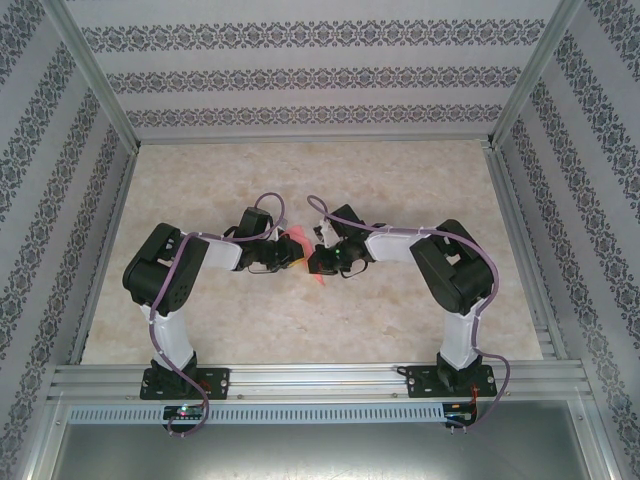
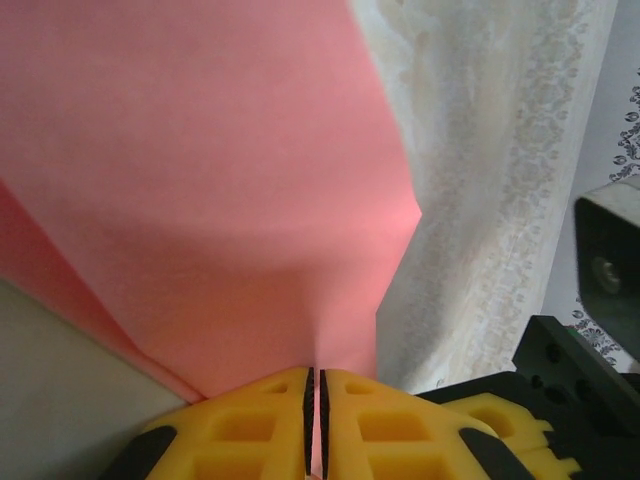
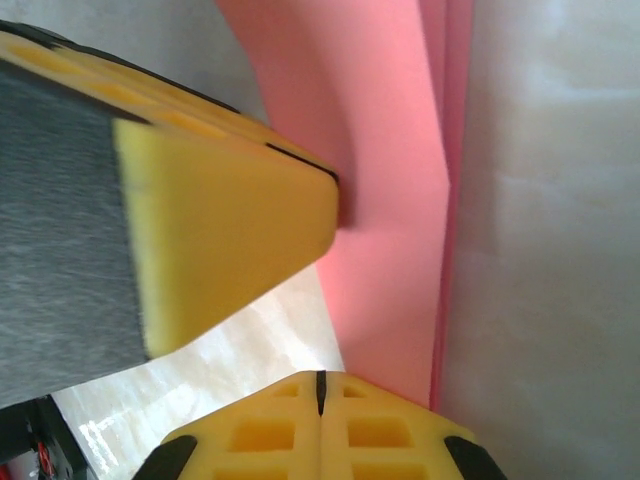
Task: Fold a paper plane with a square sheet of paper (pick it up from the middle)
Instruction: Fold the wing for the fifth time at the center of the table.
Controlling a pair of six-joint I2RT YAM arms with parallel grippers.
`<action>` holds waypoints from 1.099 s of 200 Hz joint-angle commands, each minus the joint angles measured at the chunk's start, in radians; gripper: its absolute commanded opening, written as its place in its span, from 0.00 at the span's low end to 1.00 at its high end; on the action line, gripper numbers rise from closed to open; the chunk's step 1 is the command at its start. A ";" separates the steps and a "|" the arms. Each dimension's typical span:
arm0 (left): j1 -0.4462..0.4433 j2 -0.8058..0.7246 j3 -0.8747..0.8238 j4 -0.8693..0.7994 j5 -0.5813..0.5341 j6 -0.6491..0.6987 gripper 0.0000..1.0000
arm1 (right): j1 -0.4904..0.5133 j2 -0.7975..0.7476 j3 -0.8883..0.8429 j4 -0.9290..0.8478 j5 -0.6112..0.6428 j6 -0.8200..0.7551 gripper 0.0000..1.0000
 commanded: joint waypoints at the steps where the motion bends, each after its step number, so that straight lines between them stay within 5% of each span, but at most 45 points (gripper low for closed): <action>1: -0.007 0.041 -0.006 -0.114 -0.075 0.034 0.14 | -0.005 0.020 -0.008 -0.062 0.006 -0.015 0.01; 91: -0.003 0.046 0.000 -0.225 -0.148 0.040 0.00 | -0.018 -0.017 -0.119 -0.090 -0.058 -0.077 0.00; 166: 0.007 0.047 -0.002 -0.231 -0.151 0.043 0.00 | -0.041 -0.114 -0.315 -0.077 -0.076 -0.091 0.00; 220: 0.007 0.048 0.005 -0.217 -0.129 0.047 0.00 | -0.054 -0.246 -0.271 -0.095 -0.045 -0.095 0.00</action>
